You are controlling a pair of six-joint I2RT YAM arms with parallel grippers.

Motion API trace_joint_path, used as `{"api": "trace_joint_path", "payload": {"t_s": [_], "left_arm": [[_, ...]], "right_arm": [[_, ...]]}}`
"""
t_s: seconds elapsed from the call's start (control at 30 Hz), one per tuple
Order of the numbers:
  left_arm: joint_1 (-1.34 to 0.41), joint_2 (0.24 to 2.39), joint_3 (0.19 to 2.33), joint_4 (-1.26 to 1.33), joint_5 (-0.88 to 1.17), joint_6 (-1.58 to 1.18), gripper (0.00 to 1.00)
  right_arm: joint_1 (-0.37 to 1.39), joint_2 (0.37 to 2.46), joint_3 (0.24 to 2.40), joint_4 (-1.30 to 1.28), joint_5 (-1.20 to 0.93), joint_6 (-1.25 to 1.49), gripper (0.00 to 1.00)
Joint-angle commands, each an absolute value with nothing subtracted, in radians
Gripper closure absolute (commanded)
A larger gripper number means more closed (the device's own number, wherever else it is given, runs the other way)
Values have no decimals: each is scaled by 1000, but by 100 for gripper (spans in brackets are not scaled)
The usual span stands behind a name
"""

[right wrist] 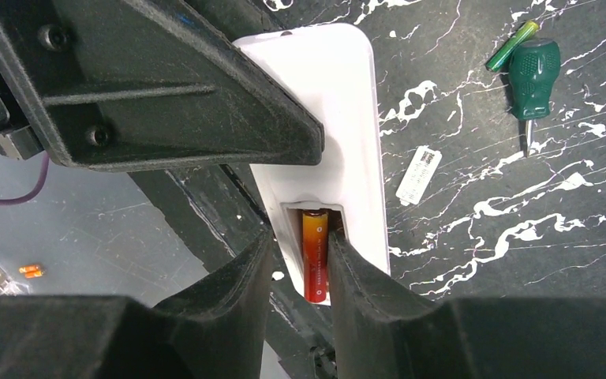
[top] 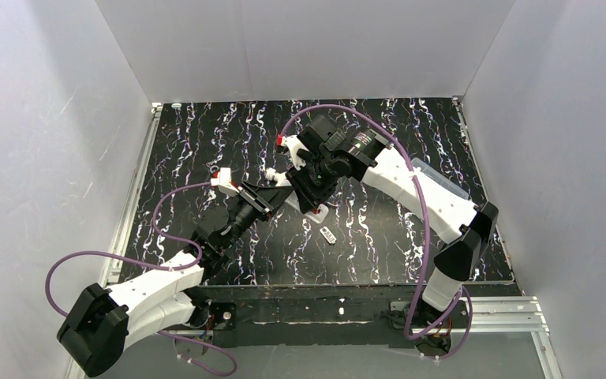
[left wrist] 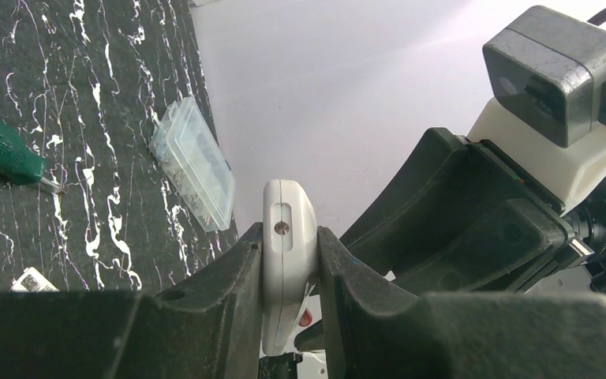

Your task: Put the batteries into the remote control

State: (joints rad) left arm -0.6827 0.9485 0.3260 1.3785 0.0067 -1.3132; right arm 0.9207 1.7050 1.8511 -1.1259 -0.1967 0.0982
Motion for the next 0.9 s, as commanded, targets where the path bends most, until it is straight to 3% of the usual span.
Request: {"api": "trace_joint_path", "payload": {"t_s": [0.0,0.7,0.87], "left_arm": [[-685,930,360,1494,14,-1319,100],[-685,930,360,1481,-19,-1326,100],[-685,932,366,1478,-34,-1350,100]], "right_arm": [[919,1658,1879,-1105,-147,82,60],[919,1548,1825,-997,-161,49,54],[919,1412,1690,-829,-221,-73,55]]}}
